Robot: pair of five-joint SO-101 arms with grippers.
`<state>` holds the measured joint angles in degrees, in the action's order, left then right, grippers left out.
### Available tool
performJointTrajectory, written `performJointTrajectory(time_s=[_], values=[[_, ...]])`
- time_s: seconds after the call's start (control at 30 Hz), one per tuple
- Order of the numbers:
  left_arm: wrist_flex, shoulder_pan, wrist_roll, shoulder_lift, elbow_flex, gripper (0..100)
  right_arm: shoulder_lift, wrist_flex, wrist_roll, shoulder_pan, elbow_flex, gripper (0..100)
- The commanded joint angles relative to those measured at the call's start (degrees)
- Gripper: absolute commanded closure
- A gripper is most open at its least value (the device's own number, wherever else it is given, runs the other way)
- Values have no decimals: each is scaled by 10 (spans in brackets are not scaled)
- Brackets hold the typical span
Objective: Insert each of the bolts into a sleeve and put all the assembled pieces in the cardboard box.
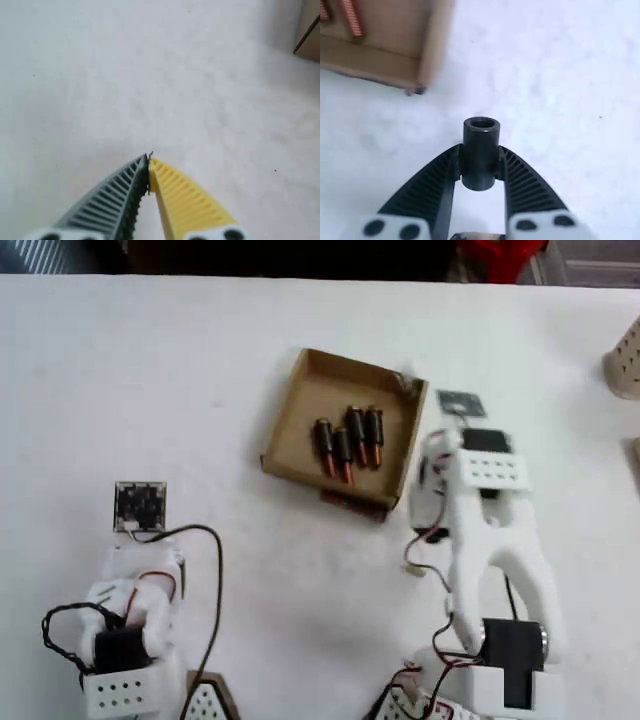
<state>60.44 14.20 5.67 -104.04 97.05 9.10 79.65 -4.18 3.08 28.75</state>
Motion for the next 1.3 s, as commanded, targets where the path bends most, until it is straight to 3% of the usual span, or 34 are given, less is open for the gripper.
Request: performJointTrajectory(time_s=[0.0, 0.3, 0.4, 0.6, 0.87, 1.1, 1.27], values=[[-3, 2, 2, -5, -1, 976, 29, -65, -47, 101, 56, 980], [-25, -1, 4, -5, -1, 976, 34, -177, -76, 278, 152, 978], [-55, -36, 1, -5, -1, 976, 35, -189, -107, 316, 167, 981], [-84, -141, 1, -1, -21, 976, 35, -188, -146, 333, 185, 981], [-86, -160, 1, 18, -94, 976, 35, -190, -146, 332, 185, 981], [-149, -169, -17, 314, -254, 976, 35, -191, -145, 332, 185, 981], [-149, -248, -35, 519, -367, 976, 30, -206, -144, 332, 186, 981]])
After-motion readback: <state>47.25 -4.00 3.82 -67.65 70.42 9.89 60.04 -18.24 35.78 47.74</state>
